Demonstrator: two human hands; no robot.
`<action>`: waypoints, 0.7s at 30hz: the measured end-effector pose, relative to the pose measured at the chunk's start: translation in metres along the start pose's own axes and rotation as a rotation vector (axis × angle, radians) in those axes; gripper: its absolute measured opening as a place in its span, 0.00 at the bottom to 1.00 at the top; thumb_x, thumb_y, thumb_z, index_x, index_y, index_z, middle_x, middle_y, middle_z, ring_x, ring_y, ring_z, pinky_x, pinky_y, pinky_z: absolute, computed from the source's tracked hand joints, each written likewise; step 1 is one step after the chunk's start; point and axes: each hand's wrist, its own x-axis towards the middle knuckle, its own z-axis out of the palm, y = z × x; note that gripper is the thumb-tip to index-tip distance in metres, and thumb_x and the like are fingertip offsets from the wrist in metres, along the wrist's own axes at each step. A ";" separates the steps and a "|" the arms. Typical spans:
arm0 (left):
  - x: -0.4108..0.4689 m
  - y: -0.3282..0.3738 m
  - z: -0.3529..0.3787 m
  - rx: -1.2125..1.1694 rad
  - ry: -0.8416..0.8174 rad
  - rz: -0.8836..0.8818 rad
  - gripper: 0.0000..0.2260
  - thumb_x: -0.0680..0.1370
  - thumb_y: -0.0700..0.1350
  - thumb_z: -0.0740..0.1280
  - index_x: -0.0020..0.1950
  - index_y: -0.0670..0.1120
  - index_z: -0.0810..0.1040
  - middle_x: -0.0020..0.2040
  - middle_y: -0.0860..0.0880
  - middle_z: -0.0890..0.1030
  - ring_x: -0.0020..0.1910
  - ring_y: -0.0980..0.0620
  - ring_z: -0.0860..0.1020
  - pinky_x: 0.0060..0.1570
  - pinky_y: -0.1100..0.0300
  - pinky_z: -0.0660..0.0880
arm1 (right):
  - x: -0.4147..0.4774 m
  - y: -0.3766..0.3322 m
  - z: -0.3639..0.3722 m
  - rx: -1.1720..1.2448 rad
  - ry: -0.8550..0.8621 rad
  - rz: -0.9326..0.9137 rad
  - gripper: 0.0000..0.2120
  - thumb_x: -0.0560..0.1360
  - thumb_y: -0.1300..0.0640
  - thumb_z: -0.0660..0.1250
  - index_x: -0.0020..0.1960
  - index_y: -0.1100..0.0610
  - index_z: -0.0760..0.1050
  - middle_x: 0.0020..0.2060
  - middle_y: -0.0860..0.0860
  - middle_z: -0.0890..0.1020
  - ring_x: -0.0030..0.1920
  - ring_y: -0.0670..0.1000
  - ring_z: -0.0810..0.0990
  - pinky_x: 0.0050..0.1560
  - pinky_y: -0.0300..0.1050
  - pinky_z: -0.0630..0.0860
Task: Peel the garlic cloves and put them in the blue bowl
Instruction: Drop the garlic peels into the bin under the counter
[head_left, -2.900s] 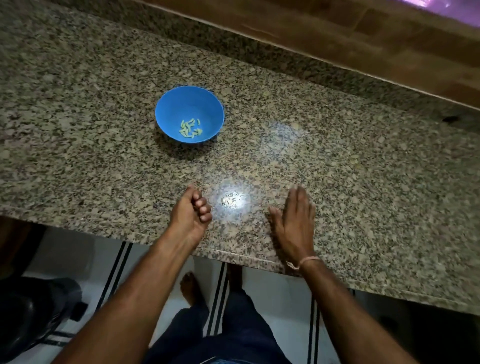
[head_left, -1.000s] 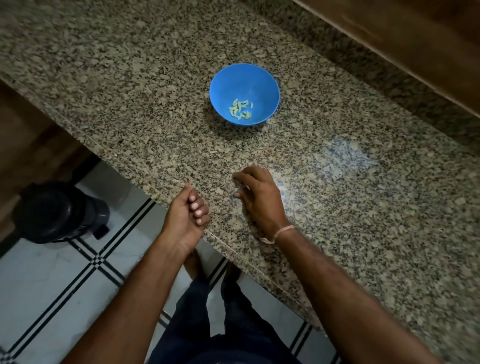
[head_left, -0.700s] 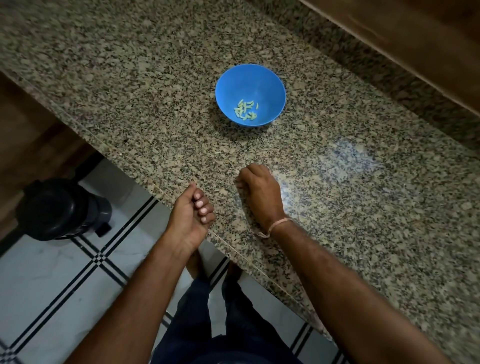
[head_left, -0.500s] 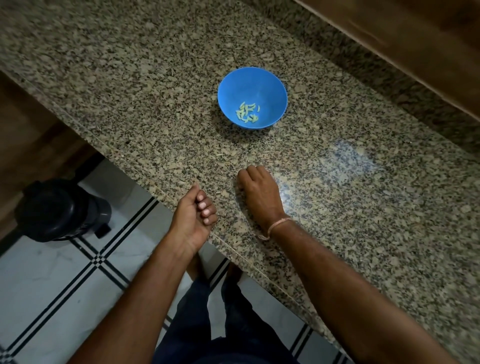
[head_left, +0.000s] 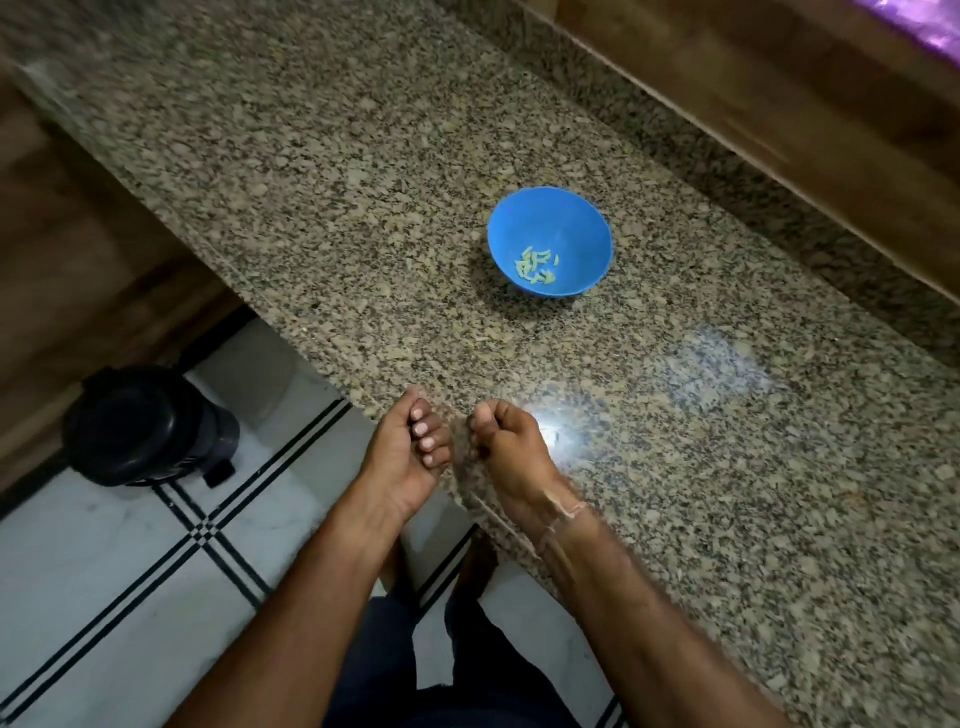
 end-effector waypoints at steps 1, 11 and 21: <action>-0.003 0.009 -0.006 -0.020 -0.002 0.015 0.26 0.87 0.53 0.57 0.28 0.50 0.68 0.24 0.54 0.62 0.19 0.57 0.60 0.19 0.65 0.54 | 0.000 -0.004 0.014 0.053 -0.032 0.022 0.16 0.87 0.61 0.58 0.40 0.58 0.70 0.28 0.51 0.71 0.29 0.49 0.68 0.32 0.45 0.68; -0.057 0.134 -0.131 -0.299 0.026 0.206 0.28 0.87 0.49 0.54 0.25 0.50 0.67 0.21 0.54 0.61 0.17 0.57 0.60 0.15 0.65 0.54 | 0.013 0.012 0.209 0.259 -0.221 0.212 0.21 0.84 0.72 0.55 0.35 0.56 0.71 0.29 0.52 0.71 0.27 0.46 0.70 0.28 0.38 0.70; -0.130 0.278 -0.346 -0.448 0.155 0.349 0.27 0.86 0.49 0.57 0.26 0.50 0.67 0.23 0.54 0.62 0.18 0.58 0.60 0.16 0.65 0.56 | 0.002 0.077 0.452 0.146 -0.312 0.349 0.18 0.86 0.67 0.54 0.40 0.57 0.71 0.33 0.52 0.74 0.29 0.46 0.71 0.30 0.37 0.73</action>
